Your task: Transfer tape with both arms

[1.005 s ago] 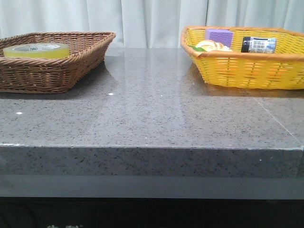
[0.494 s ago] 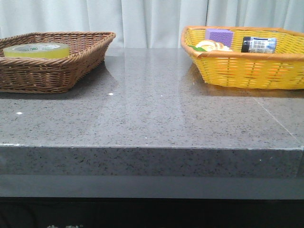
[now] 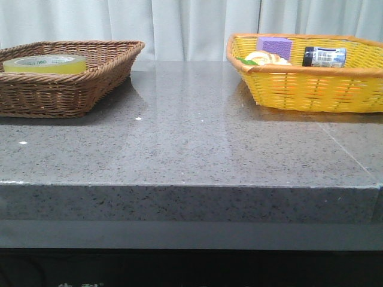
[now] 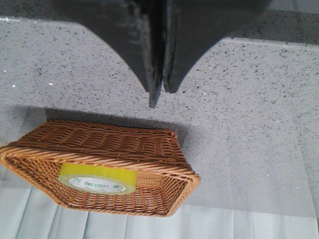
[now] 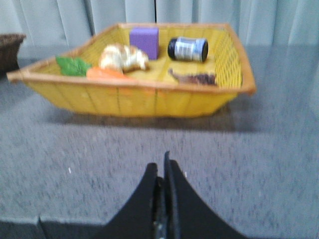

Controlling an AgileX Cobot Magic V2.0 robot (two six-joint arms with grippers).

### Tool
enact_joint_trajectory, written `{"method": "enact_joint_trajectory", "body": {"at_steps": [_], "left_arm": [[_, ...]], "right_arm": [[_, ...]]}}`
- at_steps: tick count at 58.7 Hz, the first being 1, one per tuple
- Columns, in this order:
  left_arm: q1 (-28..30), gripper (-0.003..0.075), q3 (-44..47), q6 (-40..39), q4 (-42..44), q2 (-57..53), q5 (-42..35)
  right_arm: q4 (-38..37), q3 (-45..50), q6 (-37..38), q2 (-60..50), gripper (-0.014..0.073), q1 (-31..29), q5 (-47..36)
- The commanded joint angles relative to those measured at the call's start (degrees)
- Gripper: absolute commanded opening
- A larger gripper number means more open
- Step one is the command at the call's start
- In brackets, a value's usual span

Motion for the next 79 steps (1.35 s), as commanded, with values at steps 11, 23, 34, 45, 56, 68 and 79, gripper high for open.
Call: {"method": "enact_joint_trajectory", "body": {"at_steps": [11,23,34,45,56,68,79], "left_arm": [[0.2,-0.0020,2.2,-0.1,-0.1,-1.0,-4.8],[0.2,-0.0020,2.2,-0.1,-0.1,-1.0,-4.8],[0.2,-0.0020,2.2,-0.1,-0.1,-1.0,-4.8],[0.2,-0.0020,2.2,-0.1,-0.1,-1.0,-4.8],[0.2,-0.0020,2.2,-0.1,-0.1,-1.0,-4.8],[0.2,-0.0020,2.2,-0.1,-0.1,-1.0,-4.8],[0.2,-0.0020,2.2,-0.1,-0.1,-1.0,-4.8]], "right_arm": [[0.0,-1.0,-0.1,-1.6,-0.0069,-0.3,-2.0],[0.0,-1.0,-0.1,-1.6,-0.0069,-0.3,-2.0],[0.0,-1.0,-0.1,-1.6,-0.0069,-0.3,-2.0],[0.0,-1.0,-0.1,-1.6,-0.0069,-0.3,-2.0],[0.0,-1.0,-0.1,-1.6,-0.0069,-0.3,-2.0],[0.0,-1.0,-0.1,-1.6,-0.0069,-0.3,-2.0],[0.0,-1.0,-0.1,-1.6,-0.0069,-0.3,-2.0]]}}
